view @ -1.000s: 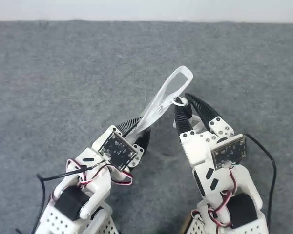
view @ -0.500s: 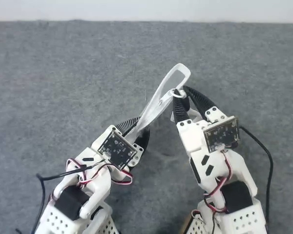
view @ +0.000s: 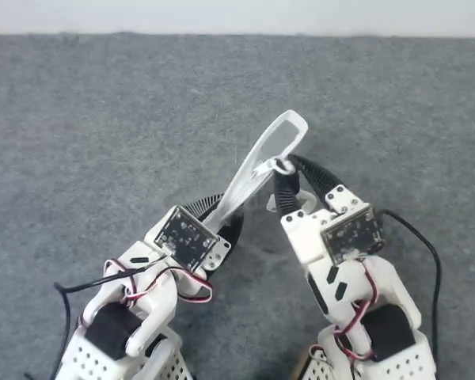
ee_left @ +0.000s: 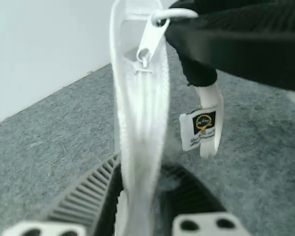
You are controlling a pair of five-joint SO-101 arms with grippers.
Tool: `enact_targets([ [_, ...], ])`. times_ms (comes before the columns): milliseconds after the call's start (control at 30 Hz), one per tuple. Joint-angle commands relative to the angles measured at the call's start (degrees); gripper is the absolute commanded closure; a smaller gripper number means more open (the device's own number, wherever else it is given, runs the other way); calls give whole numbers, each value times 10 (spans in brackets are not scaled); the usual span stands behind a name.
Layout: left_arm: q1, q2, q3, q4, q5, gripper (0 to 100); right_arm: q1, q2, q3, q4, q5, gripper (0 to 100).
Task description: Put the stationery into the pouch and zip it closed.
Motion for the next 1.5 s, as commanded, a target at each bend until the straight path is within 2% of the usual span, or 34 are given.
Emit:
enact_targets([
  [0,-2,-4,-41,4,13,906,-29,-7,-7,6,25,991],
  [300,-2,-5,-68,11,18,906,-41,-7,0,7,25,991],
  [467,-3,-5,-80,-4,84,906,-57,-6,0,14,25,991],
  [700,-48,-5,-79,-26,109,908,-57,-7,0,15,25,991],
  [833,-51,-5,-60,-51,108,911,-57,-7,0,15,25,991],
  [967,-50,-5,-38,-85,105,961,-57,-7,0,15,23,991],
  [1233,-52,-5,-36,-80,103,991,-53,-7,-1,9,21,991],
  [1467,-55,-5,-38,-36,6,991,-52,-7,-7,-41,21,991],
])
